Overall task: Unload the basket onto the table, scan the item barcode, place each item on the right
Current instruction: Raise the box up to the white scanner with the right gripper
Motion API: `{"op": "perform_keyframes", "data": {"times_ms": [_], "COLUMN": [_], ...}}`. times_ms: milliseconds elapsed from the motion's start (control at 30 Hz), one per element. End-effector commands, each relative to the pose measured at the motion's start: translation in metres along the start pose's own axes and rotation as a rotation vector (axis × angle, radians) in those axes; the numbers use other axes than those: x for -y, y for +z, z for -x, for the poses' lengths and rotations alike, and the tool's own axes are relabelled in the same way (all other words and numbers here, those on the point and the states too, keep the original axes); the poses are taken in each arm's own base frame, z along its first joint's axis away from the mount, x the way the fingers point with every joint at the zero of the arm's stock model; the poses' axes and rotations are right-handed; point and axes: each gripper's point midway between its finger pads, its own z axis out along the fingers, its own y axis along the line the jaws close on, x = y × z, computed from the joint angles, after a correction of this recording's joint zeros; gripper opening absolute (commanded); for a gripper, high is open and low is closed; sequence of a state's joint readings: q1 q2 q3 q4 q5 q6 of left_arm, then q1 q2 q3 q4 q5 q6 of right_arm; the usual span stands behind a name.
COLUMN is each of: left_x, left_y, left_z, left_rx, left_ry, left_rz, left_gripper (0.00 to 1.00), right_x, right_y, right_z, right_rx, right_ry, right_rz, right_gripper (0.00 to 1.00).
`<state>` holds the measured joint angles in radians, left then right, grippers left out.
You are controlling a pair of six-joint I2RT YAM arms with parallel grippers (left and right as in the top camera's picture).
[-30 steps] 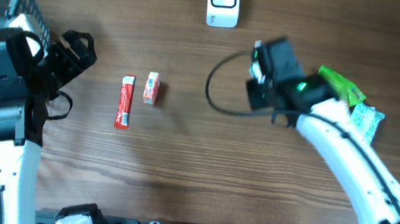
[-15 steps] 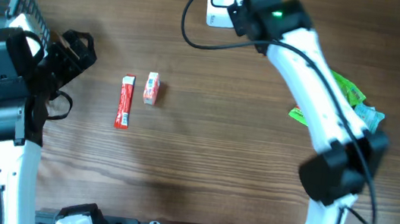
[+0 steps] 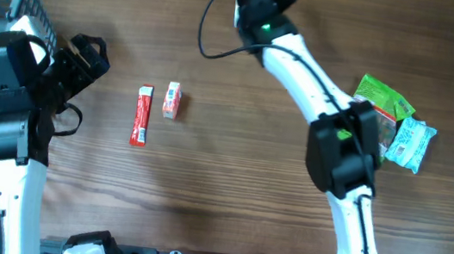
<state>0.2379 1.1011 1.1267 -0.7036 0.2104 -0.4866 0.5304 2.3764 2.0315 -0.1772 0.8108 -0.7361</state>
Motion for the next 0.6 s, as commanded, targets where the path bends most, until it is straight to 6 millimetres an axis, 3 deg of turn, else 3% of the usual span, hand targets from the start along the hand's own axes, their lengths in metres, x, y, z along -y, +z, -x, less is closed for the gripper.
{"op": "perform_keyframes", "data": {"times_ms": [0,167,300,433,567], "left_x": [-0.001,-0.001,-0.001,-0.001,-0.001], "left_y": [-0.001,-0.001,-0.001,-0.001,-0.001], "left_z": [0.002,0.002,0.002,0.002,0.002], "left_rx": [0.006,0.006,0.006,0.006,0.006], "left_ry": [0.009,0.009,0.009,0.009,0.009], "left_rz": [0.001,0.001,0.001,0.001,0.001], "left_gripper": [1.00,1.00,1.00,1.00,1.00], "right_x": [-0.032,-0.054,-0.051,-0.017,0.038], "right_y": [0.000,0.007,0.007,-0.013,-0.056], "right_z": [0.009,0.010,0.009,0.024,0.042], "right_rx": [-0.016,-0.002,-0.007,0.005,0.036], "right_ry": [-0.249,-0.280,-0.256,-0.119,-0.038], "right_rz": [-0.090,-0.095,-0.105,-0.169,-0.181], "right_gripper": [0.17,0.18,0.25,0.19,0.17]}}
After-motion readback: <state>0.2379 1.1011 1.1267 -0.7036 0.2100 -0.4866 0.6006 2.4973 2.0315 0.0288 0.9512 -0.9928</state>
